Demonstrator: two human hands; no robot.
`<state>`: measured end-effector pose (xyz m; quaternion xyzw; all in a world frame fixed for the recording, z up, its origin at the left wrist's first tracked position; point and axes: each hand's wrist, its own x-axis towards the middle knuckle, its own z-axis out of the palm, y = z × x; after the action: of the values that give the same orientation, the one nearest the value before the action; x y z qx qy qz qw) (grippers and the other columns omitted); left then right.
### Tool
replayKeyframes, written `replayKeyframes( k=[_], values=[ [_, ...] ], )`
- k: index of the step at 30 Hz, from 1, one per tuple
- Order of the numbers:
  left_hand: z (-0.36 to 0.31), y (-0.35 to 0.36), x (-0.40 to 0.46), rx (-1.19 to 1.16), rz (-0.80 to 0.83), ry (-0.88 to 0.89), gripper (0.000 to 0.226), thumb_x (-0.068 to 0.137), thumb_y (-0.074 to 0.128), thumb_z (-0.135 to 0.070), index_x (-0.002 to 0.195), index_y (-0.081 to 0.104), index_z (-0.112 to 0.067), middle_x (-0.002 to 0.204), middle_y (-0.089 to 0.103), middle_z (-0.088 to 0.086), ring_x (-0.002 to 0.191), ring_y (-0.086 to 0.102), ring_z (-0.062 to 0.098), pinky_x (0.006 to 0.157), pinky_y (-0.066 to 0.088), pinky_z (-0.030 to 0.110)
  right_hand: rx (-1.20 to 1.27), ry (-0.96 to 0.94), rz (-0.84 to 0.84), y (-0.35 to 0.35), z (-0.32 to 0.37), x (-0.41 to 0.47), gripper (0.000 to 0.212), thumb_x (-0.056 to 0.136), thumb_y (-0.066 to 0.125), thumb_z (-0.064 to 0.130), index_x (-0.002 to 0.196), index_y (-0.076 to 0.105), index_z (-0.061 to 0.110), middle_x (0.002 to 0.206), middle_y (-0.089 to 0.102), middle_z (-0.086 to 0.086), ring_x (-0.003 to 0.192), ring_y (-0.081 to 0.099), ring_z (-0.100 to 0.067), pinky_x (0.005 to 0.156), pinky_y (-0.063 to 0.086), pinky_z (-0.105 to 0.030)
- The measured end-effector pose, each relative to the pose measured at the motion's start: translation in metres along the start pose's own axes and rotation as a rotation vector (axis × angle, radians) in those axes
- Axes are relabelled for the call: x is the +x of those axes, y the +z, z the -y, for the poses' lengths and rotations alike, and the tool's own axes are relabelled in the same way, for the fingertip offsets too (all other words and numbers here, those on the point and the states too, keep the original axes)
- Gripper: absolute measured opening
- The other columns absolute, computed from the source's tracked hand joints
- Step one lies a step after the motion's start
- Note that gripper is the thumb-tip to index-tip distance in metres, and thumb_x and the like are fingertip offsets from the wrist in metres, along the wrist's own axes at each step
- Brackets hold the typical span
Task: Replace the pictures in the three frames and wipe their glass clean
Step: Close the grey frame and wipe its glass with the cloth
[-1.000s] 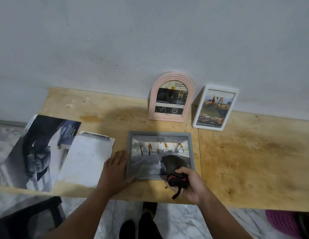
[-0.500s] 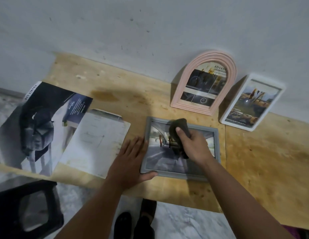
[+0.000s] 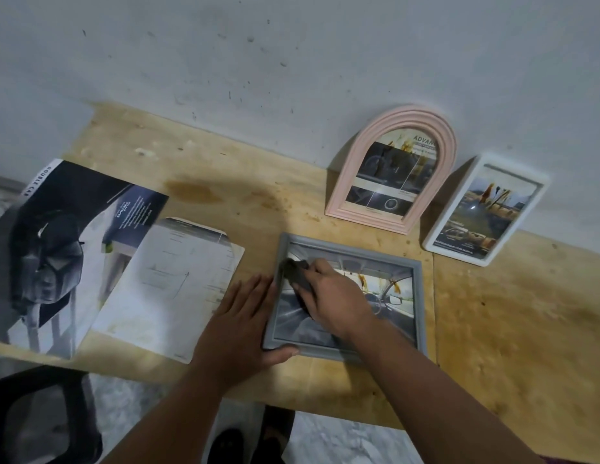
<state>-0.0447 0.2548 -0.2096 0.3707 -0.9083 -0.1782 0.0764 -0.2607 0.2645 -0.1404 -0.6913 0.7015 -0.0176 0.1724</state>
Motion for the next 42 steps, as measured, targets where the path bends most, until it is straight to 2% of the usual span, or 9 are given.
replayKeyframes(
  k=[5,9,12,14,18,22,30,37,42],
  values=[
    [-0.001,0.001,0.001,-0.004,-0.039,0.008,0.114,0.084,0.045,-0.09,0.16,0.032,-0.006,0.168,0.03,0.01,0.158,0.02,0.025,0.126,0.025,0.053,0.093,-0.048,0.07,0.003,0.002,-0.031,0.031,0.104,0.047,0.039,0.119,0.064,0.017,0.11,0.046,0.003,0.084,0.059,-0.023,0.066,0.037,-0.032],
    [0.0,0.0,0.001,0.007,-0.05,0.023,0.113,0.085,0.046,-0.089,0.159,0.034,-0.005,0.167,0.031,0.011,0.157,0.023,0.026,0.124,0.028,0.054,0.231,-0.069,0.165,0.0,0.005,-0.05,0.033,0.103,0.049,0.042,0.123,0.067,0.022,0.106,0.046,0.014,0.093,0.055,-0.012,0.076,0.046,-0.03],
    [-0.001,-0.002,0.001,0.006,-0.056,0.023,0.113,0.084,0.046,-0.089,0.159,0.034,-0.005,0.167,0.031,0.012,0.157,0.023,0.027,0.124,0.027,0.054,0.457,0.021,0.24,-0.019,0.005,-0.047,0.03,0.102,0.052,0.049,0.098,0.073,0.028,0.091,0.052,0.01,0.081,0.054,-0.003,0.072,0.045,-0.028],
    [-0.002,-0.003,0.002,0.005,-0.055,0.02,0.113,0.083,0.047,-0.089,0.16,0.033,-0.007,0.167,0.032,0.012,0.157,0.023,0.027,0.125,0.026,0.054,0.567,0.103,0.123,-0.031,0.002,-0.037,0.034,0.103,0.05,0.051,0.077,0.064,0.032,0.084,0.053,0.005,0.076,0.054,-0.006,0.07,0.042,-0.031],
    [-0.003,-0.005,0.002,0.012,-0.027,0.009,0.117,0.081,0.044,-0.093,0.162,0.027,-0.009,0.168,0.028,0.011,0.158,0.019,0.026,0.126,0.022,0.053,0.261,0.173,-0.102,-0.034,-0.016,-0.003,0.042,0.105,0.041,0.049,0.108,0.069,0.017,0.097,0.046,0.006,0.081,0.054,-0.017,0.074,0.047,-0.037],
    [-0.003,-0.005,0.001,0.011,-0.01,0.002,0.12,0.079,0.041,-0.095,0.162,0.027,-0.009,0.169,0.026,0.01,0.159,0.017,0.025,0.127,0.021,0.052,-0.102,0.043,-0.01,-0.011,-0.011,0.006,0.045,0.106,0.039,0.045,0.137,0.055,0.018,0.12,0.046,-0.002,0.096,0.058,-0.027,0.074,0.051,-0.039],
    [-0.002,-0.003,0.001,0.016,-0.031,0.011,0.119,0.079,0.044,-0.095,0.16,0.033,-0.008,0.166,0.033,0.011,0.157,0.023,0.025,0.125,0.025,0.054,-0.153,-0.098,-0.017,0.009,-0.002,-0.02,0.035,0.104,0.046,0.039,0.129,0.061,0.018,0.117,0.05,0.0,0.093,0.061,-0.026,0.061,0.042,-0.033],
    [-0.001,-0.003,0.001,0.015,-0.068,0.035,0.115,0.08,0.045,-0.093,0.158,0.038,-0.008,0.164,0.038,0.013,0.155,0.029,0.028,0.123,0.029,0.056,0.052,-0.126,0.057,0.008,0.009,-0.056,0.036,0.105,0.043,0.037,0.137,0.057,0.028,0.121,0.048,0.009,0.093,0.061,-0.017,0.07,0.037,-0.024],
    [-0.002,-0.004,0.0,0.008,-0.062,0.036,0.116,0.08,0.044,-0.094,0.158,0.037,-0.009,0.165,0.036,0.012,0.156,0.028,0.028,0.123,0.029,0.056,0.507,0.062,0.176,-0.006,0.008,-0.059,0.024,0.106,0.051,0.033,0.108,0.071,0.019,0.101,0.059,0.008,0.079,0.062,-0.011,0.068,0.048,-0.027]
  ],
)
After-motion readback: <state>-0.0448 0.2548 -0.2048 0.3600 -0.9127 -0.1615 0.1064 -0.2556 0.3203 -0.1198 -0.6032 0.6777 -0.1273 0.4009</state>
